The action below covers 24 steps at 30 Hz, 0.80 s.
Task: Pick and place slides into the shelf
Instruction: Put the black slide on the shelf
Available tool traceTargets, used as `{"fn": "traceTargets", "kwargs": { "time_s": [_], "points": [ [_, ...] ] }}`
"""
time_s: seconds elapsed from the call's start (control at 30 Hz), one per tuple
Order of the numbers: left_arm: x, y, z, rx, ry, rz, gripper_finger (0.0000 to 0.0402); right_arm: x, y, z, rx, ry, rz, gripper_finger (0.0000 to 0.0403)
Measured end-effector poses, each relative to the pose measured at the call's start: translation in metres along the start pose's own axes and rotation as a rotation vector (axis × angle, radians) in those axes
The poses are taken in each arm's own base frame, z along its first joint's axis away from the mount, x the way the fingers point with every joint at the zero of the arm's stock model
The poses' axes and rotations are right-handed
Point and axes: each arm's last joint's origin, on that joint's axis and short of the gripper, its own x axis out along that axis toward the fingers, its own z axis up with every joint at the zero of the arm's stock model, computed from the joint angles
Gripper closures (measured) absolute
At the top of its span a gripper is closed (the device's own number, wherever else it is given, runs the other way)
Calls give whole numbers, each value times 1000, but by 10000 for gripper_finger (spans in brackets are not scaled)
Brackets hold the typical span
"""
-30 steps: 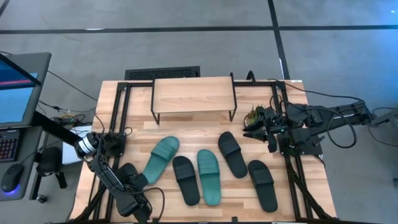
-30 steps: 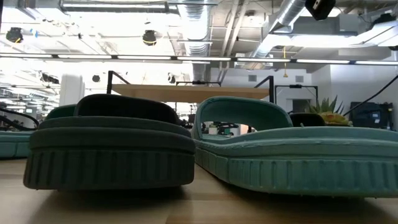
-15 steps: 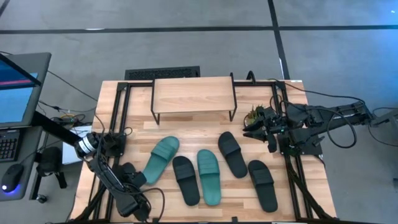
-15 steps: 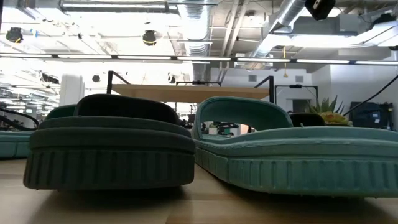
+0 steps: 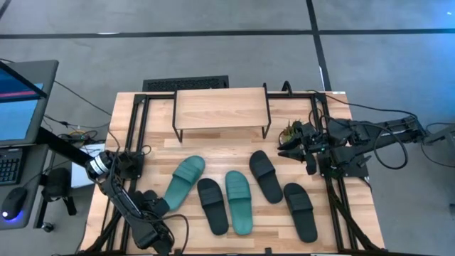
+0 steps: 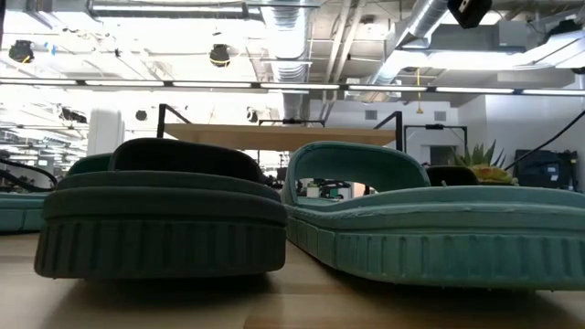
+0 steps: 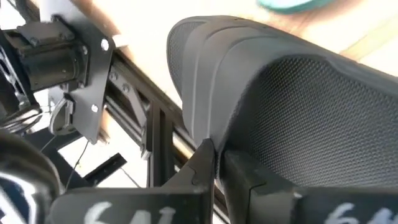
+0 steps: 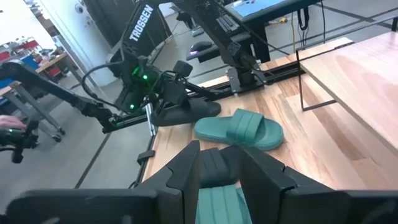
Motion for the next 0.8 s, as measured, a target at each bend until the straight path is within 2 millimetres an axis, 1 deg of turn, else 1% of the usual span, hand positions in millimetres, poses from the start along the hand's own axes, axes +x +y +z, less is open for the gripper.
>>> {"fn": "traceTargets", "kwargs": {
  "time_s": [0.4, 0.6, 0.8],
  "points": [
    [-11, -1, 5, 12, -28, -44, 401, 0, 0, 0, -2, 0, 0, 305],
    [-12, -1, 4, 13, 1, -47, 401, 0, 0, 0, -2, 0, 0, 305],
    [-22, 11, 2, 5, 5, -97, 401, 0, 0, 0, -9, 0, 0, 305]
  ]
}}
